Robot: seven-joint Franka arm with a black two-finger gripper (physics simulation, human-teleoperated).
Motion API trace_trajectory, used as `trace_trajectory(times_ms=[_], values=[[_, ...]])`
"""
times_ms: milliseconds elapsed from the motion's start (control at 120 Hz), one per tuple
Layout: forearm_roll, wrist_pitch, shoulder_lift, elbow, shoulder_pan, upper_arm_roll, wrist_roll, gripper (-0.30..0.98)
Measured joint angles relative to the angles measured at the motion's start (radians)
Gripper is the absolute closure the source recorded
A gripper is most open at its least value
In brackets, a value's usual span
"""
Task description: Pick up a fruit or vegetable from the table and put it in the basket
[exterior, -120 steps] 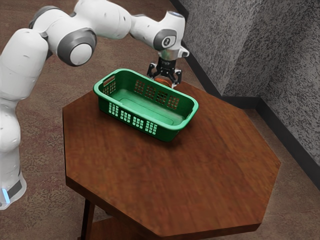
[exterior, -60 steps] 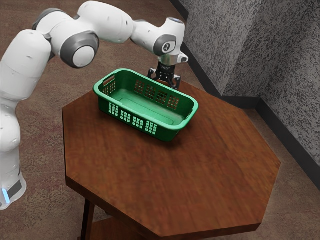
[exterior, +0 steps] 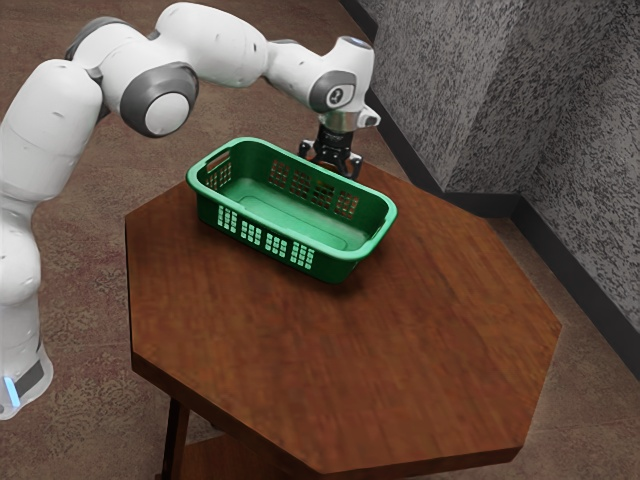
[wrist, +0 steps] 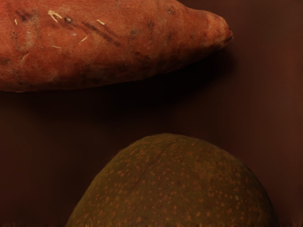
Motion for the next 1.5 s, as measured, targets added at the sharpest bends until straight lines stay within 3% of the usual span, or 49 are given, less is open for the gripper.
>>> trace_trajectory(times_ms=[350,467,717,1033,1225,1500], values=[[0.008,-0.042,-0.003,0.135,-0.009,-0.001,0.0,0.39],[0.02,-0.082,-0.083,0.158,-0.014,-0.007,0.001,0.38],[0.073,-0.136,-0.38,-0.102,-0.147,-0.015,-0.001,0.44],[0.112,-0.126,-0.45,-0.242,-0.242,-0.07,-0.027,0.44],[0.136,-0.128,-0.451,-0.243,-0.329,-0.072,-0.049,0.13],[0.129,-0.159,-0.433,-0.193,-0.446,-0.07,-0.068,0.02]])
